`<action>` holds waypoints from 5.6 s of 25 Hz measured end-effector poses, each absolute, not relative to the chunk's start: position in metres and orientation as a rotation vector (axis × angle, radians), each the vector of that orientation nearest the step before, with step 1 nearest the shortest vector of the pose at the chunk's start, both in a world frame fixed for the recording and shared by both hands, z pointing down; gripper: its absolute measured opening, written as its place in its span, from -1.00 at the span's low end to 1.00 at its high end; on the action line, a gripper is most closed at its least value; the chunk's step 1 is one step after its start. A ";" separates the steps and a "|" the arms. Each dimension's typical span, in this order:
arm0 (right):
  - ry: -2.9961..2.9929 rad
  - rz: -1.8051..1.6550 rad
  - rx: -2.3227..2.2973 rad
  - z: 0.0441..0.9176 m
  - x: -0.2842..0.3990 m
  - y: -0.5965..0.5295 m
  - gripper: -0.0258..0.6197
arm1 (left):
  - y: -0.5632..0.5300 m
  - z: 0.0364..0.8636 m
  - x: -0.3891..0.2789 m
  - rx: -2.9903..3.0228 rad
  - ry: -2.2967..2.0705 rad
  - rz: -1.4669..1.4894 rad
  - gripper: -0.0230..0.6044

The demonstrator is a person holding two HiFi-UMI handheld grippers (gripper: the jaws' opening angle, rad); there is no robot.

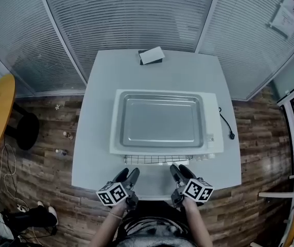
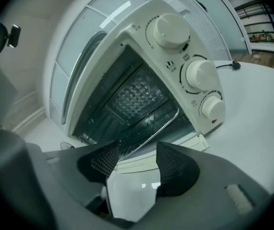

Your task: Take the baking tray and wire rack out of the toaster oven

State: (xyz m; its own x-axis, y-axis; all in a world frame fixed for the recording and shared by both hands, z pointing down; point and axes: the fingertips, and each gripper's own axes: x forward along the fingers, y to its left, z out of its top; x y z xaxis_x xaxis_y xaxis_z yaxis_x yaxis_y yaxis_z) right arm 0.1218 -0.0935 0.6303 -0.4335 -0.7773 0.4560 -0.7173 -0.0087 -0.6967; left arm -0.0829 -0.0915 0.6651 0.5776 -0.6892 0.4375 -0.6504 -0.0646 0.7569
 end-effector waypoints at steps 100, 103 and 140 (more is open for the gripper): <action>2.012 -1.172 -1.203 0.488 0.081 0.024 -0.85 | 0.010 0.501 -0.082 2.137 -0.604 -0.475 -0.75; 2.014 -1.194 -1.162 0.488 0.082 0.026 -0.86 | 0.015 0.502 -0.080 2.143 -0.582 -0.466 -0.75; 1.935 -1.301 -1.113 0.471 0.112 -0.097 -0.87 | -0.093 0.473 -0.054 2.018 -0.735 -0.476 -0.79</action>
